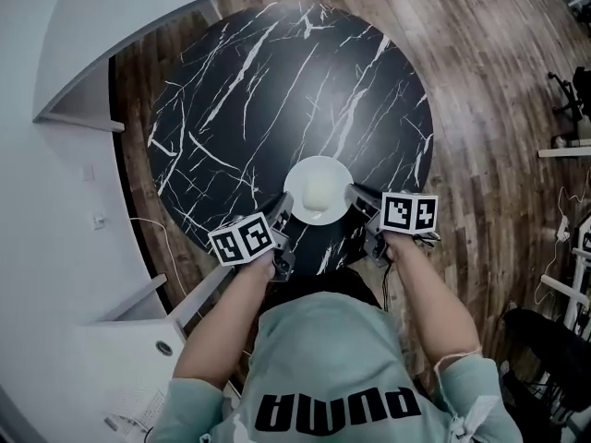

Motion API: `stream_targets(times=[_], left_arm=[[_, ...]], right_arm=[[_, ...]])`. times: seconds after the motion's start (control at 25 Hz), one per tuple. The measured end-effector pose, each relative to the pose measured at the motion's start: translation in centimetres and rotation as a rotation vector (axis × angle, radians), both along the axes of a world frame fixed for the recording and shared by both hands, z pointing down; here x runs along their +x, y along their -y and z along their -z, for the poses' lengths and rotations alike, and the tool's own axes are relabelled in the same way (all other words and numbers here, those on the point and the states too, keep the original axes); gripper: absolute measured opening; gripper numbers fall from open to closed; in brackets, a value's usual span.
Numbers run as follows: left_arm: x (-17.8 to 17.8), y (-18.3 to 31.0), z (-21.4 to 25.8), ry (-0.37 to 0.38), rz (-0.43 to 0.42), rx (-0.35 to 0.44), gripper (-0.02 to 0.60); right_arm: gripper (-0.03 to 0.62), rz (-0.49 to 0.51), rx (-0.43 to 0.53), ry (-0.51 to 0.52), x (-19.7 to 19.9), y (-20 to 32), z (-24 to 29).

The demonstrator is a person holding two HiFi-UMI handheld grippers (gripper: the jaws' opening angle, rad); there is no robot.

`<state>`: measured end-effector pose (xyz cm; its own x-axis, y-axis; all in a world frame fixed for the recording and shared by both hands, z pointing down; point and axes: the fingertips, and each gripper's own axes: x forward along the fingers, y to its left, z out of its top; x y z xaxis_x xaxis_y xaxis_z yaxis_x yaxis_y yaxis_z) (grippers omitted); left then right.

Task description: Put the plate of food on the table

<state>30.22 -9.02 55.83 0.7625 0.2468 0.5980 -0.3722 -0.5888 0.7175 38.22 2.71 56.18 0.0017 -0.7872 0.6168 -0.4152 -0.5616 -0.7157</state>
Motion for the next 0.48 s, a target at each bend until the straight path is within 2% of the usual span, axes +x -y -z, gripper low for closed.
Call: stream_targets(times=[0.48], left_arm=[[2.7, -0.1, -5.0, 0.094, -0.1, -0.01, 0.035]], right_arm=[[0.035, -0.032, -0.117, -0.01, 2.6, 0.0, -4.0]])
